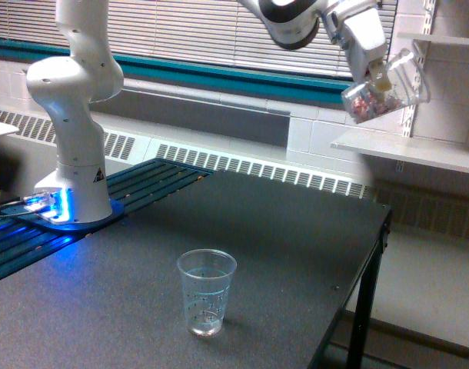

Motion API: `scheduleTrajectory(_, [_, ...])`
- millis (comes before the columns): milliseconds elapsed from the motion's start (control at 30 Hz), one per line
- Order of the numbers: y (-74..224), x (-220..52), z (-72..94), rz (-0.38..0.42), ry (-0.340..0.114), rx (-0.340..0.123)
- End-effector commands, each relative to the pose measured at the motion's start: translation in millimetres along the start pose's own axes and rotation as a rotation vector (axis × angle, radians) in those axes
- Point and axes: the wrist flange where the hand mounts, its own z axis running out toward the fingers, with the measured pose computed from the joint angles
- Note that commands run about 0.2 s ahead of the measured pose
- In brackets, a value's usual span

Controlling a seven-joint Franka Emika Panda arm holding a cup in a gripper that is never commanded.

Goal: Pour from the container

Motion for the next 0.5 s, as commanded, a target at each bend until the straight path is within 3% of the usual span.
scheduleTrajectory(33, [59.3,15.2,0.4,0.044,0.062,-0.070])
scheduleTrajectory(167, [81.5,5.5,7.1,0.031,0.066,-0.102])
scheduleTrajectory(500, [128.2,-20.6,17.5,0.055,0.066,-0.128])
